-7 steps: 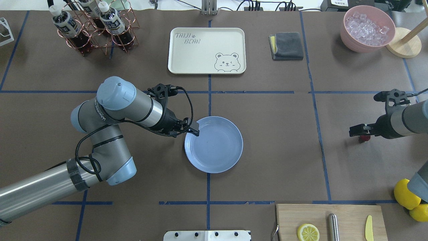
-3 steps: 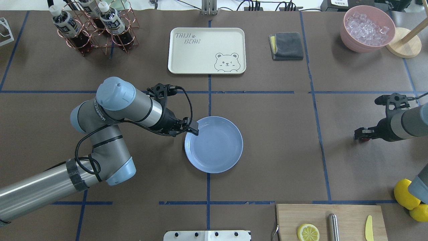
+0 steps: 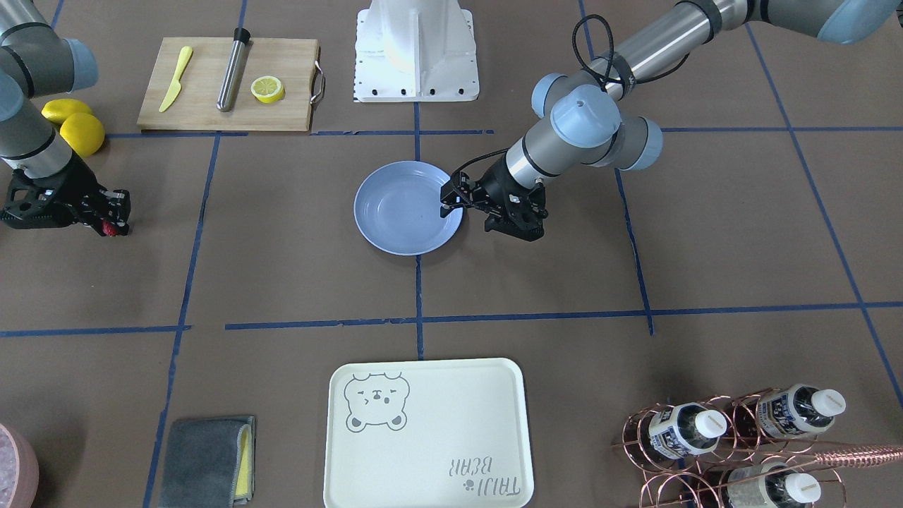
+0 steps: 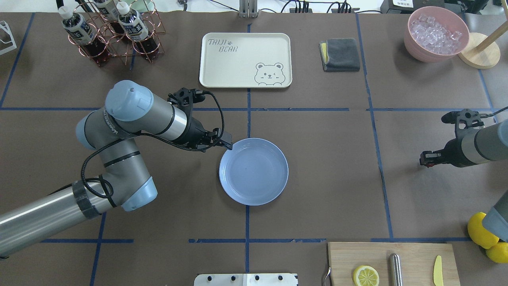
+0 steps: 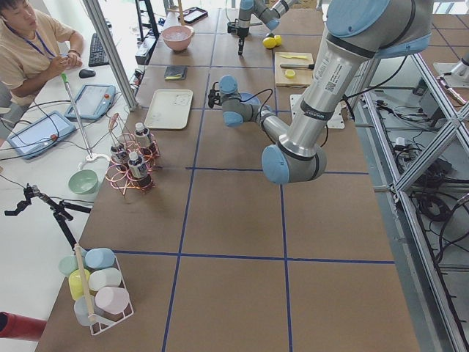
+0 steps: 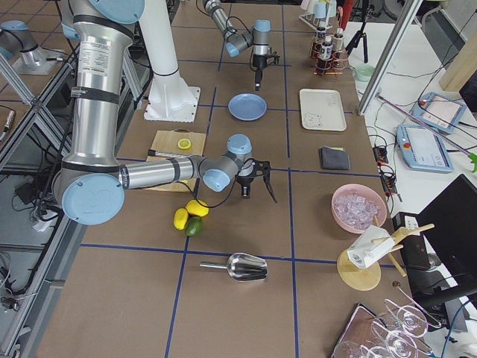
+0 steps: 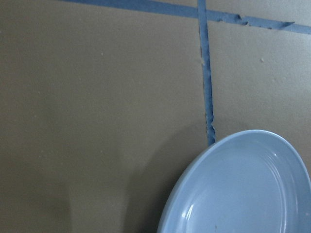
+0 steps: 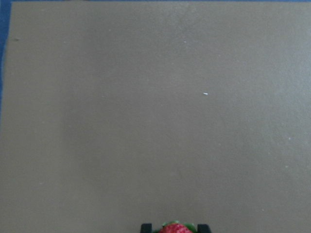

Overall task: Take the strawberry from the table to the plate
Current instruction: 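Release the plate with the left gripper while the right arm moves toward the strawberry, then grasp the red strawberry with the right gripper while the left arm withdraws, then carry the strawberry with the right gripper over the plate and lower it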

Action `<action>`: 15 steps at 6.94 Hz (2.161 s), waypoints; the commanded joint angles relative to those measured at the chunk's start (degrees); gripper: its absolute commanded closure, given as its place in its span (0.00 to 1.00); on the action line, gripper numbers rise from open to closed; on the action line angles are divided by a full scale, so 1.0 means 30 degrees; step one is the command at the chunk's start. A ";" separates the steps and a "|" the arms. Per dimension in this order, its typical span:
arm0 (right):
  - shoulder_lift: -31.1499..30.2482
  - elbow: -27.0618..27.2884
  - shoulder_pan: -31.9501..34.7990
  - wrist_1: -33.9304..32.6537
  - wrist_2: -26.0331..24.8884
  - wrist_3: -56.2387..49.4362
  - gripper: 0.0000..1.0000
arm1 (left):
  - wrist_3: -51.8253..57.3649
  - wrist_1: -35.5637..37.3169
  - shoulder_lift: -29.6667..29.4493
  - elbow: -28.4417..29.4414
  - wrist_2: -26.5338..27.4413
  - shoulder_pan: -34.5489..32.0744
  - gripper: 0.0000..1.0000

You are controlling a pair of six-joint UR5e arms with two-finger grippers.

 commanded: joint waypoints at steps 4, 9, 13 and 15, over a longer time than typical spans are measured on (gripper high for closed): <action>0.5622 0.2482 -0.1572 -0.2371 0.0620 0.8752 1.00 | 0.6223 0.0195 0.7350 -0.6003 0.0059 -0.4605 0.05; 1.4333 0.0145 -0.7229 -0.7443 -0.5353 1.4570 1.00 | 1.8553 0.0049 1.3586 -0.6720 -0.0233 -0.9944 0.01; 1.5716 -0.3812 -0.8405 -0.7443 -0.6939 1.4577 1.00 | 1.8059 0.0049 1.3820 -0.7129 -0.0234 -1.0004 0.01; 1.5717 -0.4051 -0.8554 -0.7561 -0.7293 1.4431 1.00 | 1.8028 0.0049 1.3821 -0.7071 -0.0234 -1.0004 0.01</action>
